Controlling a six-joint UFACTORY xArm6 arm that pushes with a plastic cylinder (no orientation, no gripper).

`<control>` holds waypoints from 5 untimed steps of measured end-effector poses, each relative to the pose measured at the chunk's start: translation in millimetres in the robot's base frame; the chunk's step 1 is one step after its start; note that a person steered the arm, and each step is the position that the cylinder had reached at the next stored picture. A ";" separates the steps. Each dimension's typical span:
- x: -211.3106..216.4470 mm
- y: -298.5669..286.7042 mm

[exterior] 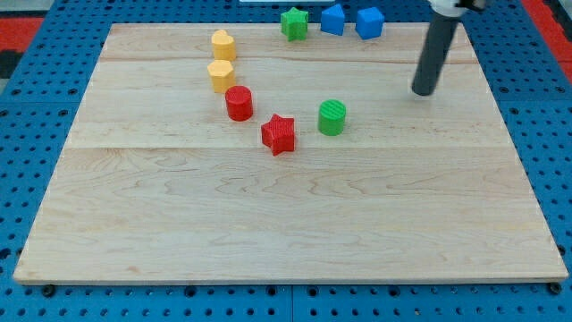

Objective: Move green circle to the bottom of green star

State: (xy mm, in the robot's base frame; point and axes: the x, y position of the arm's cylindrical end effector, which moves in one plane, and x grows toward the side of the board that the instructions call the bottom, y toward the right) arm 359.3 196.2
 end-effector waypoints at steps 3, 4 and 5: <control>51.5 -151.4; 21.2 -199.2; -16.8 -212.1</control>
State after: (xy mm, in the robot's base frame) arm 342.6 -15.8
